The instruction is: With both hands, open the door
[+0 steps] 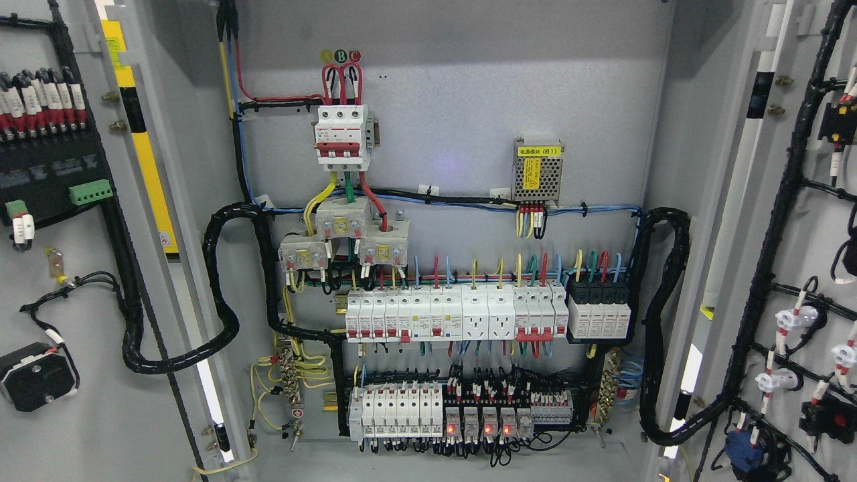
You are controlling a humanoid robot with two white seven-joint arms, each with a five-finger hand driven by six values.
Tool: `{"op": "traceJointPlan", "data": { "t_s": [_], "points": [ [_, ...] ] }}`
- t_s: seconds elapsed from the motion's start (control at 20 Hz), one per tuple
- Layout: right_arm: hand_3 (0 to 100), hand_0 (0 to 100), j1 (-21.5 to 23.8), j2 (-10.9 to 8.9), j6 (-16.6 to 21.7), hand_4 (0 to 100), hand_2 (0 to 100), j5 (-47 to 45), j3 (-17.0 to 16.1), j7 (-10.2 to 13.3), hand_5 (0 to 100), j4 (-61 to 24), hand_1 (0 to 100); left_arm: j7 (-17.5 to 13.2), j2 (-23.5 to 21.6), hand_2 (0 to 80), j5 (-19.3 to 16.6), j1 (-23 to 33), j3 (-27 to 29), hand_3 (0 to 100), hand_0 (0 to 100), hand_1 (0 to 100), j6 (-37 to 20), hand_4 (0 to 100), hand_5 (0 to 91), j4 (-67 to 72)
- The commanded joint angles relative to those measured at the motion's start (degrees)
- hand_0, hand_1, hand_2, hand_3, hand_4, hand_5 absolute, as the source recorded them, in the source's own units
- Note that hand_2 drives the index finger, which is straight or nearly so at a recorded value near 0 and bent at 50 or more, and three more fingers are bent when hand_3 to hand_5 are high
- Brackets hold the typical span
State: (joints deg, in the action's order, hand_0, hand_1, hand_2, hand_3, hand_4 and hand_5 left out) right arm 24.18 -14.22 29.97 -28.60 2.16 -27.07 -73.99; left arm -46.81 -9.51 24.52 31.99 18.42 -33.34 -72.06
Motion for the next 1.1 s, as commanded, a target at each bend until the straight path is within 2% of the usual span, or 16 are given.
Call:
{"op": "traceJointPlan", "data": {
  "t_s": [0.0,0.2,0.35,0.45,0.6,0.7,0.75,0.95,1.05],
  "points": [
    [0,21,-4.6,5.16,-0.4,0,0,5.2,4.1,0.3,0,34.9,11,0.3,4.7,0.0,-0.3,-4.3,-5.2,0,4,9,0.1,0,0.0,33.9],
    [0,21,-8.0,6.92,-0.5,0,0,10.0,4.2,0.4,0,45.5,11,0.4,5.6,0.0,-0.6,-9.8,-5.1,0,5,13,0.3,0,0.0,50.7],
    [0,21,-9.2,7.98,-0.5,0,0,13.6,4.2,1.1,0,51.3,11,4.2,5.0,0.0,-0.7,-14.6,-5.4,0,11,15,0.5,0,0.0,62.5],
    [0,21,-9.2,7.98,-1.0,0,0,16.4,4.2,3.6,0,52.7,11,6.6,4.7,0.0,-0.7,-16.3,-7.3,0,16,17,0.7,0,0.0,66.8],
    [0,21,-9.2,7.98,-6.5,0,0,18.1,4.1,7.0,0,53.4,11,13.1,4.9,0.0,-0.7,-17.9,-15.5,0,19,18,1.1,0,0.0,71.4],
    [0,21,-9.2,7.98,-9.6,0,0,18.1,4.2,8.5,0,53.6,11,21.5,5.5,0.0,-0.6,-19.0,-22.4,0,21,19,3.7,0,0.0,73.5],
    [0,21,-9.3,7.98,-11.2,0,0,18.2,4.2,9.6,0,53.6,11,23.8,5.7,0.0,-0.6,-19.2,-24.6,0,22,20,5.3,0,0.0,73.6],
    [0,21,-9.6,8.5,-20.4,0,0,18.8,4.3,12.6,0,53.4,11,24.6,6.0,0.0,-0.6,-19.2,-25.8,0,27,21,6.4,0,0.0,73.7],
    [0,21,-10.0,9.12,-23.7,0,0,22.2,4.7,13.7,0,53.4,11,24.7,6.0,0.0,-0.6,-19.2,-25.8,0,28,20,7.4,0,0.0,73.6]
  ]
}}
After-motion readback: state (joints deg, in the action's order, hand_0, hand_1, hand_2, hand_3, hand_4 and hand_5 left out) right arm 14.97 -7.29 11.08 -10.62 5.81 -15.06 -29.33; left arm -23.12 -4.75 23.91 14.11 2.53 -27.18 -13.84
